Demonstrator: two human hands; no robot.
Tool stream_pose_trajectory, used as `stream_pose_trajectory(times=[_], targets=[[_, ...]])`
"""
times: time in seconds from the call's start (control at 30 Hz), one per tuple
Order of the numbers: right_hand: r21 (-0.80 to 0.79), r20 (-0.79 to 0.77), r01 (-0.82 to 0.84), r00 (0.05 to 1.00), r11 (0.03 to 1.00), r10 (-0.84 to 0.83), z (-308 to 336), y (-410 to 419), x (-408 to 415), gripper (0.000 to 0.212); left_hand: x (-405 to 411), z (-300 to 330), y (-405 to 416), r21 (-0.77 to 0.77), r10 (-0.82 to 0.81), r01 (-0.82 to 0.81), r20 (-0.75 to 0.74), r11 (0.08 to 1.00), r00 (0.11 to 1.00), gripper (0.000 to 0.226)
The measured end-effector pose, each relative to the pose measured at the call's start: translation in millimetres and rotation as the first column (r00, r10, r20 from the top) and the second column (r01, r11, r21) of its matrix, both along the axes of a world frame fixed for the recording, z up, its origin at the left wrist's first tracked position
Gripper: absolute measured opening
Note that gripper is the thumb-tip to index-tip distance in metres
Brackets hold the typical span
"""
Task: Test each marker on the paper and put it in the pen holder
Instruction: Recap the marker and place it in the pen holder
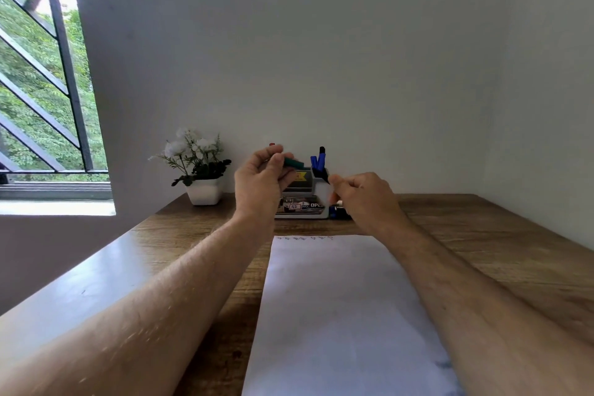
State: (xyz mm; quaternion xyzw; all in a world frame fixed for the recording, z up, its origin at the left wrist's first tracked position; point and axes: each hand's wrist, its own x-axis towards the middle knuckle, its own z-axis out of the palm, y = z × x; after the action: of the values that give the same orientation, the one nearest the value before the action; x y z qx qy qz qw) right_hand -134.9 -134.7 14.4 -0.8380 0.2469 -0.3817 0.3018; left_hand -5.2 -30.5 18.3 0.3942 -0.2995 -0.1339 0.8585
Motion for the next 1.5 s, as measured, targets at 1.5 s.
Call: stream_pose_trajectory(times=[1.5], targets=[[0.409,-0.19,-0.014,0.977,0.912,0.1,-14,-28,-4,0.016,-8,-33,-23,0.667,-0.174,0.169,-0.061,0.725,0.983,0.061]])
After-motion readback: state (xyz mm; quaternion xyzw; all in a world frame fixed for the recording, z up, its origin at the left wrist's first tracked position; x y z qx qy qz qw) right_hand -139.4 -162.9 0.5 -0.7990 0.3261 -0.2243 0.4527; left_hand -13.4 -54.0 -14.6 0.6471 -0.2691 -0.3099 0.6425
